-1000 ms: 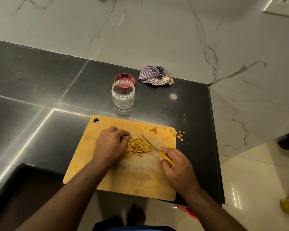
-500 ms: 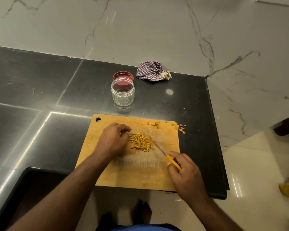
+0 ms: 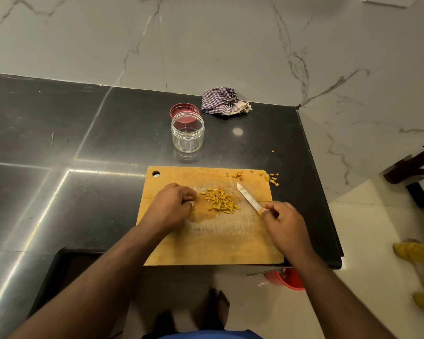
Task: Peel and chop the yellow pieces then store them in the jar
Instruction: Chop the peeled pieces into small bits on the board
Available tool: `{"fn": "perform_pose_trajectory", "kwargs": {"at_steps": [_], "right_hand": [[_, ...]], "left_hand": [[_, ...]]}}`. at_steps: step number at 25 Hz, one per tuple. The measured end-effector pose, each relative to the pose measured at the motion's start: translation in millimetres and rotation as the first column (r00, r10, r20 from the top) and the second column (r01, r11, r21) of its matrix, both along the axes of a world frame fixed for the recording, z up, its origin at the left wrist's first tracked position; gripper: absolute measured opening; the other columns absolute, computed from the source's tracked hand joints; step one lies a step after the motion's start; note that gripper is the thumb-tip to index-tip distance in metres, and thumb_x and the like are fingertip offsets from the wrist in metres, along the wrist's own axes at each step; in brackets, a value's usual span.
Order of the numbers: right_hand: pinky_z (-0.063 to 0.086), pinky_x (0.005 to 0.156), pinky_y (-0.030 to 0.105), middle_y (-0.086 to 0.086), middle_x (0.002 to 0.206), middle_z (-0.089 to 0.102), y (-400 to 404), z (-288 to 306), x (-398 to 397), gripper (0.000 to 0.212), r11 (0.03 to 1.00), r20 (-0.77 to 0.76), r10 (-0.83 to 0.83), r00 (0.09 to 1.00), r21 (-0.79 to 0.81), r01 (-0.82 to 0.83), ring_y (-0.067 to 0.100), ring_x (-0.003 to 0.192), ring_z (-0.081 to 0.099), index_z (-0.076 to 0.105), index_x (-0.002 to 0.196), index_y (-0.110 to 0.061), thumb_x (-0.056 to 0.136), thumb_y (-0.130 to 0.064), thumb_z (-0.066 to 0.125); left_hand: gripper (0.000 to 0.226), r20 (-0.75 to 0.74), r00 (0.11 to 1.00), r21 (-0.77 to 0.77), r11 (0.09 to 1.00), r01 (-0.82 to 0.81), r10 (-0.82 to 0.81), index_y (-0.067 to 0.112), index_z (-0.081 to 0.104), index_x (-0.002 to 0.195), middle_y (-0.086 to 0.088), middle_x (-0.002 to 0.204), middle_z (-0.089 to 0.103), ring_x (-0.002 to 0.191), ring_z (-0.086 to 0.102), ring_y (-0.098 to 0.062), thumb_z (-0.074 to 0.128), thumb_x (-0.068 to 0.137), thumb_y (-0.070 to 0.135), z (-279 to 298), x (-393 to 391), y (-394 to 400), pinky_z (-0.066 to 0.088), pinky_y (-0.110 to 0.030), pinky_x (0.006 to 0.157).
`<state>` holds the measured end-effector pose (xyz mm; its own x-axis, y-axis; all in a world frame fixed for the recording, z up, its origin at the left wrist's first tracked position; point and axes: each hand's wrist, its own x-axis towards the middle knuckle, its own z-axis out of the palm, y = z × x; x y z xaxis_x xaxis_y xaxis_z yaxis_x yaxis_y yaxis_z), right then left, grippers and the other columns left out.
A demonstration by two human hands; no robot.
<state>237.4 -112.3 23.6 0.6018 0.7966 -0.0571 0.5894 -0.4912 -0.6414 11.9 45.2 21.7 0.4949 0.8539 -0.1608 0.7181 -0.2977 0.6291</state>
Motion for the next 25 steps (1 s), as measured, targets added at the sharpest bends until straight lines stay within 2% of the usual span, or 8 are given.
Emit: {"fn": "perform_pose_trajectory", "kwargs": {"at_steps": [6, 9, 11, 13, 15, 19, 22, 25], "right_hand": [[0.050, 0.077, 0.028, -0.013, 0.093, 0.055, 4, 3, -9, 0.025, 1.000, 0.090, -0.004, 0.996, -0.002, 0.004, 0.009, 0.088, 0.056, 0.070, 0.116, -0.020, 0.093, -0.028, 0.063], [0.046, 0.072, 0.019, -0.009, 0.097, 0.056, 13, 8, -19, 0.026, 0.999, 0.133, 0.043, 0.990, 0.022, -0.046, 0.008, 0.086, 0.057, 0.069, 0.118, -0.017, 0.092, -0.017, 0.062], [0.045, 0.072, 0.016, -0.006, 0.103, 0.057, 23, 10, -31, 0.031, 0.992, 0.107, 0.125, 0.986, -0.021, -0.124, 0.009, 0.088, 0.057, 0.067, 0.121, -0.017, 0.092, -0.013, 0.057], [0.047, 0.086, 0.025, 0.000, 0.113, 0.057, 37, 9, -45, 0.039, 0.978, 0.093, 0.197, 0.976, -0.083, -0.190, 0.015, 0.101, 0.056, 0.062, 0.129, -0.017, 0.092, -0.012, 0.054], [0.044, 0.098, 0.029, 0.003, 0.122, 0.057, 50, 7, -58, 0.045, 0.962, 0.100, 0.251, 0.963, -0.136, -0.236, 0.019, 0.113, 0.053, 0.056, 0.136, -0.017, 0.092, -0.012, 0.053], [0.044, 0.098, 0.026, 0.001, 0.123, 0.058, 62, 11, -61, 0.042, 0.965, 0.028, 0.253, 0.967, -0.073, -0.250, 0.016, 0.112, 0.056, 0.060, 0.133, -0.016, 0.092, -0.008, 0.051], [0.045, 0.099, 0.028, 0.003, 0.125, 0.057, 75, 11, -42, 0.040, 0.964, 0.130, 0.258, 0.957, -0.092, -0.248, 0.018, 0.115, 0.054, 0.062, 0.131, -0.014, 0.093, -0.005, 0.051], [0.045, 0.098, 0.034, 0.005, 0.123, 0.055, 91, 9, -44, 0.042, 0.921, 0.215, 0.367, 0.905, -0.223, -0.320, 0.023, 0.117, 0.048, 0.062, 0.128, -0.015, 0.091, -0.001, 0.047]], "left_hand": [[0.019, 0.016, 1.000, 0.003, 1.000, -0.024, 0.024, 0.021, 0.072, 0.108, 0.008, 0.099, 0.065, 0.088, 0.059, -0.008, 0.067, 0.090, 0.016, 1, -6, -5, 0.048, -0.023, 0.074], [0.015, 0.055, 0.998, -0.020, 0.999, -0.025, 0.026, 0.024, 0.070, 0.106, 0.009, 0.096, 0.067, 0.088, 0.061, -0.008, 0.068, 0.091, 0.021, 2, 4, -13, 0.052, -0.025, 0.073], [0.016, 0.092, 0.996, -0.037, 0.999, -0.009, 0.012, 0.026, 0.069, 0.108, 0.011, 0.097, 0.067, 0.087, 0.059, -0.004, 0.067, 0.092, 0.024, 1, 10, -17, 0.048, -0.018, 0.068], [0.017, 0.125, 0.992, -0.046, 0.999, -0.018, 0.023, 0.026, 0.069, 0.111, 0.013, 0.098, 0.066, 0.087, 0.057, -0.001, 0.065, 0.094, 0.025, 3, 13, -17, 0.042, -0.012, 0.064], [0.022, 0.123, 0.991, -0.028, 0.999, -0.045, 0.048, 0.024, 0.068, 0.117, 0.009, 0.104, 0.068, 0.089, 0.058, -0.004, 0.062, 0.096, 0.024, 4, 11, -11, 0.041, -0.012, 0.064], [0.034, 0.028, 0.999, 0.018, 1.000, -0.019, 0.018, 0.021, 0.065, 0.129, 0.001, 0.115, 0.065, 0.098, 0.058, -0.011, 0.058, 0.096, 0.019, -1, 7, 1, 0.048, -0.024, 0.081], [0.038, -0.025, 0.999, 0.045, 0.998, 0.043, -0.042, 0.023, 0.063, 0.132, -0.001, 0.121, 0.059, 0.110, 0.056, -0.019, 0.054, 0.095, 0.020, -3, 12, 3, 0.052, -0.037, 0.093], [0.037, -0.056, 0.996, 0.076, 0.995, 0.072, -0.068, 0.024, 0.064, 0.130, -0.001, 0.122, 0.058, 0.112, 0.053, -0.019, 0.053, 0.096, 0.021, -1, 19, 0, 0.052, -0.039, 0.094]]}}
